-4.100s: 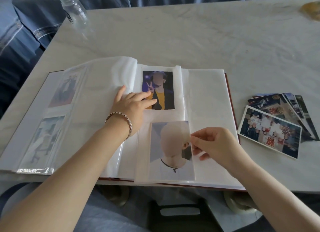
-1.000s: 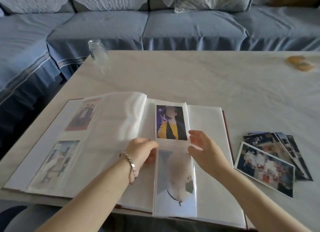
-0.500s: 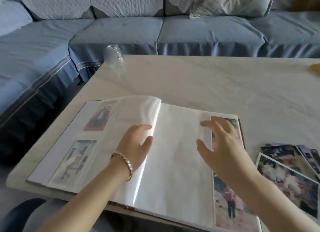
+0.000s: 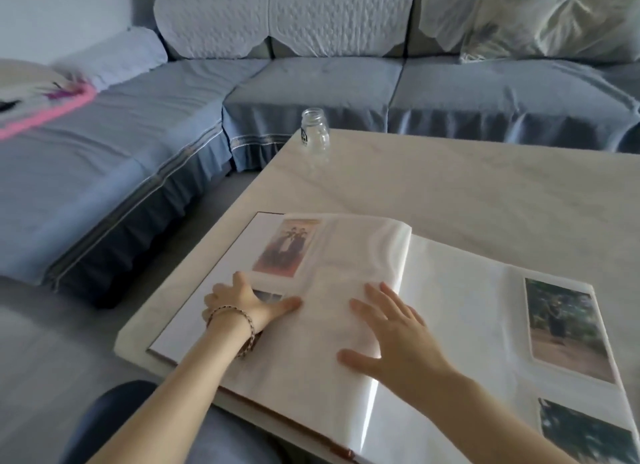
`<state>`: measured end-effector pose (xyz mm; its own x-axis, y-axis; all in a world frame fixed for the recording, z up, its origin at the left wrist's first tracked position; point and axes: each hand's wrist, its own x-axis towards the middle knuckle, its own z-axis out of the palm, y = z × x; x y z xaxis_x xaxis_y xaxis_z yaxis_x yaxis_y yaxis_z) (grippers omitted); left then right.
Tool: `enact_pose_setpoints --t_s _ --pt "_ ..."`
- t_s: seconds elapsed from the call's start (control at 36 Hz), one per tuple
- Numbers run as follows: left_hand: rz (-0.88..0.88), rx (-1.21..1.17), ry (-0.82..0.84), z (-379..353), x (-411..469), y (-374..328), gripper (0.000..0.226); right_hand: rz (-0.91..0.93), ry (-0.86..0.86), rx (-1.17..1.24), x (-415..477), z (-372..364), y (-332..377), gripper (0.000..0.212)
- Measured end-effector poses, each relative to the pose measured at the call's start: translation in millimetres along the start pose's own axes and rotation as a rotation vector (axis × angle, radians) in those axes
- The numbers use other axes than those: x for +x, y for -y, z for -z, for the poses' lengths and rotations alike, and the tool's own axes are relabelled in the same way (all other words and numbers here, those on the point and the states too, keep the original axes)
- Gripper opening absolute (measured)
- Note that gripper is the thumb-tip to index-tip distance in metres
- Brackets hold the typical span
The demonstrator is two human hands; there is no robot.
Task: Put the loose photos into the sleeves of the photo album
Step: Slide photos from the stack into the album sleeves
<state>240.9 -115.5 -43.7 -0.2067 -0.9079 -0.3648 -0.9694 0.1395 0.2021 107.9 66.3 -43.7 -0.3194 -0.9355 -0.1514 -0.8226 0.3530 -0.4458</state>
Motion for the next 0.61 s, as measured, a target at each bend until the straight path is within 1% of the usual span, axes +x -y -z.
enact_pose_setpoints --t_s 0.11,0.22,0.25,0.31,0.33,0.36,0.42,0.44,0.61 --pt "0.033 0.014 0.040 4.5 2.6 -0.8 0.118 -0.009 -0.007 0.014 -0.6 -1.3 -0.8 0.076" --pt "0.040 -0.025 0.047 6.0 5.6 3.0 0.114 -0.012 -0.014 0.024 -0.2 -1.7 -1.8 0.077" --pt "0.039 -0.037 0.051 6.2 6.6 4.2 0.114 -0.012 -0.008 0.026 0.1 -2.1 -2.0 0.080" --pt "0.032 -0.091 0.058 6.6 9.5 7.5 0.110 -0.010 -0.006 0.030 0.4 -2.5 -1.9 0.096" --pt "0.029 -0.130 0.063 6.4 11.7 9.4 0.107 -0.012 -0.004 0.032 0.5 -2.9 -1.5 0.100" --pt "0.026 -0.168 0.069 6.1 13.8 11.2 0.106 -0.014 -0.002 0.038 0.7 -3.2 -1.4 0.097" --pt "0.019 -0.229 0.072 5.6 16.7 13.0 0.102 -0.017 0.000 0.049 0.3 -3.1 -0.4 0.081" --pt "0.020 -0.238 0.069 5.6 17.2 13.1 0.100 -0.014 -0.005 0.052 -0.1 -2.7 0.0 0.077" --pt "0.042 -0.202 0.075 8.5 14.7 10.4 0.095 -0.006 -0.011 0.052 0.0 -4.1 0.2 0.076"
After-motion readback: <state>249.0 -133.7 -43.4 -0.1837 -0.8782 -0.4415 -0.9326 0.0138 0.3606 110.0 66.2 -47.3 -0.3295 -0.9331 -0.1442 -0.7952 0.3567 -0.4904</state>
